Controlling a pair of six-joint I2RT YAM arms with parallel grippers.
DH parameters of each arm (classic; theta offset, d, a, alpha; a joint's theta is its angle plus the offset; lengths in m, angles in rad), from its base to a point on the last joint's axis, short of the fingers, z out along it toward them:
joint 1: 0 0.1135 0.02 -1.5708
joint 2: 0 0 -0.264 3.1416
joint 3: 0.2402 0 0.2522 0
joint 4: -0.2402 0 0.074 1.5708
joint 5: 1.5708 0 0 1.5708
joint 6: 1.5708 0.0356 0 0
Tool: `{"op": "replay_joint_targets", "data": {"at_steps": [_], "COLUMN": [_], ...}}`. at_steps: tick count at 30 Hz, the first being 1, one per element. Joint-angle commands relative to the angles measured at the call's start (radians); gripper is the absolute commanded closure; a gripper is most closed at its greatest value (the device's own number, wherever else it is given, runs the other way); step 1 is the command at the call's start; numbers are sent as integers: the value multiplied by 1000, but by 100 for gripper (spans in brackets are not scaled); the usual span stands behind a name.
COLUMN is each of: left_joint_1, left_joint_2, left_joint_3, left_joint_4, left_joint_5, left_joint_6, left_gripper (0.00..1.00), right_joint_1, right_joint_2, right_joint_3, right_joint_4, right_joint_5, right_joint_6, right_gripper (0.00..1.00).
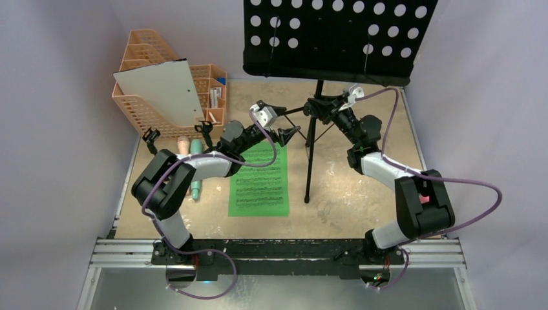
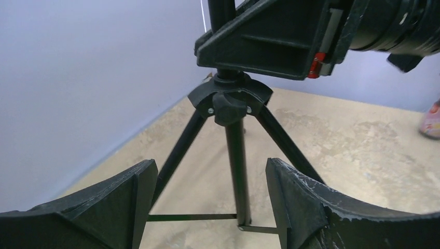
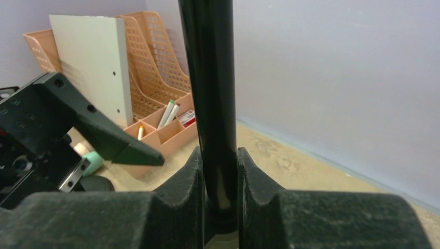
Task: Pack up the instrument practice props
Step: Unscrew the knob on the music stand.
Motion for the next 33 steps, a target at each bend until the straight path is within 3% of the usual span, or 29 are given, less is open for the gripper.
{"op": "replay_joint_targets", "data": {"at_steps": [1, 12, 17, 23, 33], "left_joint_1": [-4, -70, -81, -116, -116], "left_joint_2": [29, 95, 114, 101, 75], "left_joint_3": [62, 124, 180, 216, 217], "left_joint_4": [88, 124, 36, -134, -236], "left_joint_5": [65, 77, 109, 69, 35], "left_joint_6": [173, 364, 455, 668, 841], "left_gripper": [20, 24, 35, 49, 50], "right_joint_1": [-26, -27, -26, -27, -27], "right_joint_2": [-56, -79, -84, -73, -62], "right_joint_3": [-15, -70, -71, -58, -48], "right_joint_4": [-59, -44, -44, -50, -66], "right_joint_5": [16, 20, 17, 0, 3], "right_joint_6": [83, 89, 97, 114, 124], "right_gripper": [100, 100, 100, 100, 100]}}
